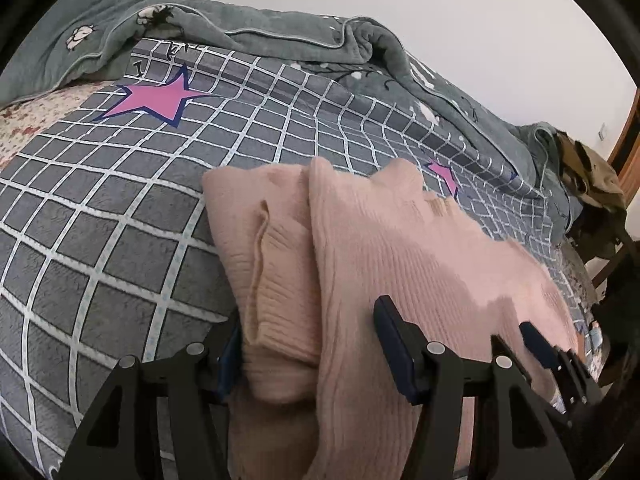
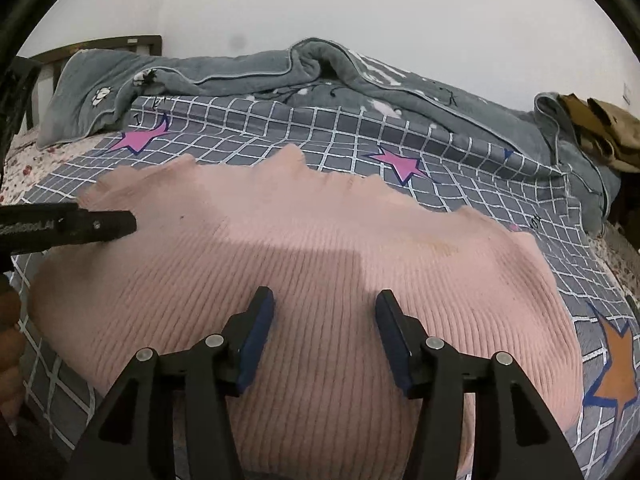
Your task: Fold small clothes
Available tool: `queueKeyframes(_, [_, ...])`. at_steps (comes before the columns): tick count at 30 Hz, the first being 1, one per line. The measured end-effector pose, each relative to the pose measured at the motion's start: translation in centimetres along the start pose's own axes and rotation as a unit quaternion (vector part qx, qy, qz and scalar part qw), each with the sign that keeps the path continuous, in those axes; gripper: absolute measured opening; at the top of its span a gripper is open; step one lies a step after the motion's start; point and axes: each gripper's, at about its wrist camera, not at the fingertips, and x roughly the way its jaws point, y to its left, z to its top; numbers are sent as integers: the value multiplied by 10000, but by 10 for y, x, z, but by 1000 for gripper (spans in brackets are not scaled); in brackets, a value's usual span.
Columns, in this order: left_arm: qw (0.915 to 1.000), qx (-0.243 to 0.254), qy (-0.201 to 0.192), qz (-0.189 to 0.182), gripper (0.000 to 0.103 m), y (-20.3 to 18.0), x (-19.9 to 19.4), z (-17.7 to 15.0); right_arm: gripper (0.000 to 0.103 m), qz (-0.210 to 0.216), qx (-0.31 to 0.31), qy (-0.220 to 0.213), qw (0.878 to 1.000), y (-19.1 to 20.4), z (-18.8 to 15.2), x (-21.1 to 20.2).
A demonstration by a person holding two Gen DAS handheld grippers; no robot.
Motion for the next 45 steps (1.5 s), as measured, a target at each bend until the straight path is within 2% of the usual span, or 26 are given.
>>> queueKeyframes(1, [10000,21,1,42,58,-1,1,-1,52,46,13,36,10000,-2,1,-2])
queueKeyframes(3, [10000,21,30,76,52,-2,0,0,52,210,34,155,9997,-7,4,-9])
queueKeyframes(5, [9999,-19,20,125,30,-3,-5,1,52,332,-36,159,9993,-14,4,-21])
queueKeyframes(8, [9999,-136,-2,43,25,-3,-14,4,52,243,-208,-90,9994,-30,-1,-45])
queueKeyframes(15, [9995,-94,-113,292,24,-24,-29,21,52,207,-34,-303,9993,-77,-10,-81])
queueKeyframes(20, [9958,-122,152,890,23,-55,-38,38,52,114,117,-392,9991,-105,-15,-98])
queueKeyframes(23, [9957,25,63,925,23,-81,-48,45,52,115,270,-384,9988,-122,-18,-105])
queueKeyframes(28, [9913,470,93,1223,23,-142,-50,49,52,12,397,-381,9985,-153,-26,-115])
queueKeyframes(31, [9878,672,185,1392,23,-179,-44,45,52,-336,346,-368,9982,-170,-35,-120])
queueKeyframes(35, [9854,1023,324,1321,23,-233,-32,35,52,-397,511,-155,9978,-198,-54,-126])
queueKeyframes(38, [9804,1427,480,1270,23,-275,-13,15,52,-547,550,-29,9970,-212,-64,-128])
queueKeyframes(42, [9760,1698,750,1141,23,-304,8,-9,52,-616,604,93,9962,-225,-78,-132])
queueKeyframes(45, [9803,1617,870,729,29,-309,11,-11,52,-582,630,156,9962,-228,-82,-132])
